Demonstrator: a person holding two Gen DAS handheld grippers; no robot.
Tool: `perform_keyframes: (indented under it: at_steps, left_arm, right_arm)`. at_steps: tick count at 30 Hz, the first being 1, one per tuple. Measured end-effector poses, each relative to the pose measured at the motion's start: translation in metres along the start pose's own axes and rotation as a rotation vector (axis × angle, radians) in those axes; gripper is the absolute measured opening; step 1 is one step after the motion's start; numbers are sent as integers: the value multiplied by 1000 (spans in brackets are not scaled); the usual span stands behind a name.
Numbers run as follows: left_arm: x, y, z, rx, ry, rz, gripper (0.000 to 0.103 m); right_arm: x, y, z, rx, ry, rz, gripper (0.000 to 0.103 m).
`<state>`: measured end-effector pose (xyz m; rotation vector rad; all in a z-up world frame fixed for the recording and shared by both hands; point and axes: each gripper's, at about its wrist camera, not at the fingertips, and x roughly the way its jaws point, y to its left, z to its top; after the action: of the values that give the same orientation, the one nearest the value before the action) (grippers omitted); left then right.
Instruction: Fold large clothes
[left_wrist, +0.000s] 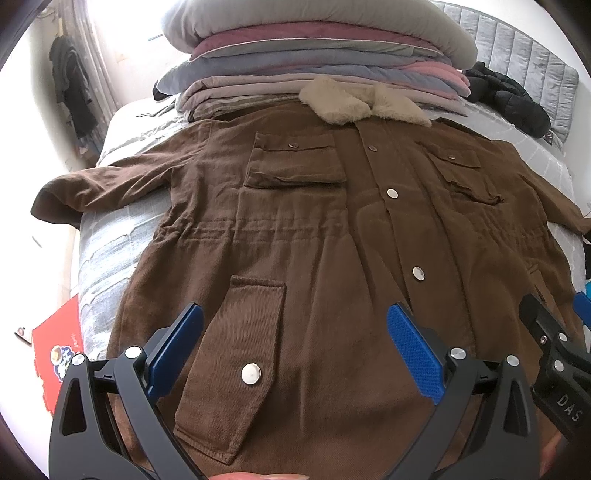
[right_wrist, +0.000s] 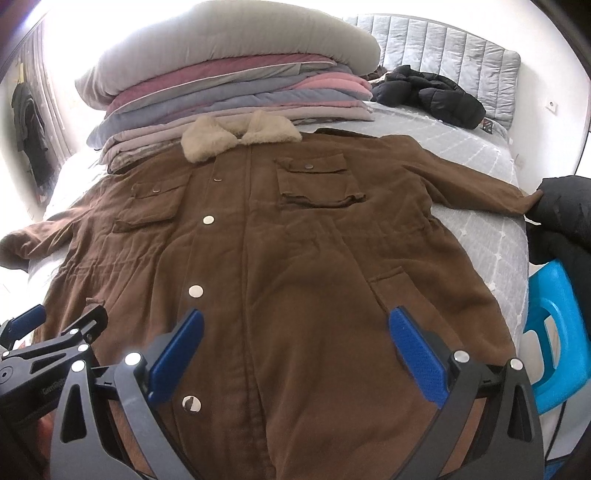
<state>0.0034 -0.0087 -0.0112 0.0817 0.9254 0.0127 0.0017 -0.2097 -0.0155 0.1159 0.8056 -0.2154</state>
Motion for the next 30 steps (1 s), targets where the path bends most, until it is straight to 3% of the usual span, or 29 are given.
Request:
perform_keyframes:
  at_steps: [30]
  left_arm:
    - [2, 1, 0, 0, 5, 2, 96]
  right_arm:
    - [0, 1, 0, -4, 6, 9, 97]
